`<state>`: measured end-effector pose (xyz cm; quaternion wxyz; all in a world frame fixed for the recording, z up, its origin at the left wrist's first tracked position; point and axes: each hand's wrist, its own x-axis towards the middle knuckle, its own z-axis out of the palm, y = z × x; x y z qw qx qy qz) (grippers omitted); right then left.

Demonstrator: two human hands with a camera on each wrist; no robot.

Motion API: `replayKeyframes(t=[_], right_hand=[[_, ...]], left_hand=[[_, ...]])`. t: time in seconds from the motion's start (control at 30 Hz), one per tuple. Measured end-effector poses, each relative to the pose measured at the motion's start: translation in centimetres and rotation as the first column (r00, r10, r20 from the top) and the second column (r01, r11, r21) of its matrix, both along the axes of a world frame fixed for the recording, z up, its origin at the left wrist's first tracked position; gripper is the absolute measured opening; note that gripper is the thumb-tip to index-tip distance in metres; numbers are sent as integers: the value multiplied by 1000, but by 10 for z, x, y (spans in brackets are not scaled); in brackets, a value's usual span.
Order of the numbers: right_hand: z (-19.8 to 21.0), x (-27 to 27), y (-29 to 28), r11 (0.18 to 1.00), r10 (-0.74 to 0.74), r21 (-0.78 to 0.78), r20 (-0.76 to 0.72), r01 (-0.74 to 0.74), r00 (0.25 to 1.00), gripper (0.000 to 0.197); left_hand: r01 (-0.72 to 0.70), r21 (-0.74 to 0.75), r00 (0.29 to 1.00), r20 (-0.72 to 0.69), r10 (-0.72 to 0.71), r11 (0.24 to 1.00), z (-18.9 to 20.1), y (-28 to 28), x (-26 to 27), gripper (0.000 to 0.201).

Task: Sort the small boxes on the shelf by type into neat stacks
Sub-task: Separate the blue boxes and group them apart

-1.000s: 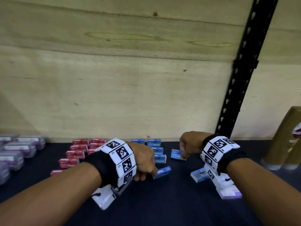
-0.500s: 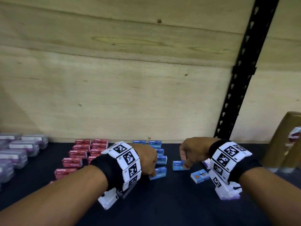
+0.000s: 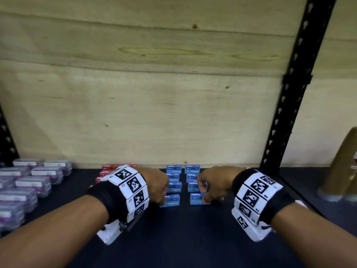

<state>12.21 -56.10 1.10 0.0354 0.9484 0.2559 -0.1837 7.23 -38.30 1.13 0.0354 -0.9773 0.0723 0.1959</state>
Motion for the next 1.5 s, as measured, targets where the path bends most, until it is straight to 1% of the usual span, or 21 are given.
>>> replayKeyframes(t=[0.13, 0.17, 0.27, 0.33, 0.37, 0.47, 0.53, 0.63, 0.7, 0.83, 0.93, 1.07, 1.13, 1.23, 1.3, 1.43, 1.5], right_hand=[[2, -7, 4, 1000, 23, -20, 24, -22, 999, 25], [2, -8, 5, 999, 26, -23, 23, -25, 999, 24], [0, -6, 7, 999, 32, -17, 27, -32, 999, 24], [0, -5, 7, 999, 31, -18, 25, -30, 999, 25], [0, -5, 7, 999, 28, -24, 24, -28, 999, 26], [4, -3, 5, 999, -14, -36, -3, 13, 1000, 32], [11, 1, 4, 999, -48, -21, -15, 48, 999, 35], [25, 9, 4, 996, -90, 34, 57, 88, 994, 27], [31, 12, 6, 997, -76, 28, 85, 73, 994, 25], [28, 15, 15, 997, -48, -67, 12, 49, 999, 29], [21, 17, 19, 997, -33, -68, -14, 32, 999, 31], [18, 21, 22, 998, -7, -68, 1, 7, 1000, 31], [17, 23, 22, 997, 12, -72, 4, -12, 1000, 27], [15, 26, 22, 998, 17, -62, 1, -17, 1000, 15], [13, 28, 21, 999, 14, -51, 5, -14, 1000, 11], [10, 30, 20, 1000, -6, -20, 1, 6, 1000, 23], [9, 30, 20, 1000, -9, -19, 8, 9, 1000, 25]], left_hand=[[-10, -3, 1000, -16, 10, 1000, 1, 2, 1, 31], [-8, 0, 1000, -25, 8, 1000, 0, 3, 2, 28], [0, -23, 999, -39, -1, 1000, 2, 5, 2, 10], [5, -36, 999, -35, -7, 999, 1, 6, 3, 7], [8, -43, 999, -34, -9, 999, 0, 7, 3, 9], [-2, -68, 999, -38, -1, 998, -1, 8, 4, 26], [-10, -78, 999, -46, 6, 997, 1, 9, 3, 29], [-53, -148, 995, -89, 40, 988, 1, 13, 4, 25], [-62, -169, 994, -101, 46, 984, 2, 14, 4, 23], [-11, -115, 998, -63, 3, 993, 5, 10, 4, 30], [6, -86, 998, -61, -12, 996, 6, 8, 3, 31], [27, -67, 998, -49, -30, 997, 4, 9, 3, 31], [37, -61, 998, -41, -39, 997, 3, 9, 4, 30], [39, -61, 998, -42, -41, 997, 2, 10, 6, 30], [42, -60, 998, -41, -44, 997, 2, 10, 6, 29], [55, -47, 998, -21, -56, 997, 0, 10, 7, 29], [63, -47, 998, -18, -63, 997, 0, 9, 7, 30]])
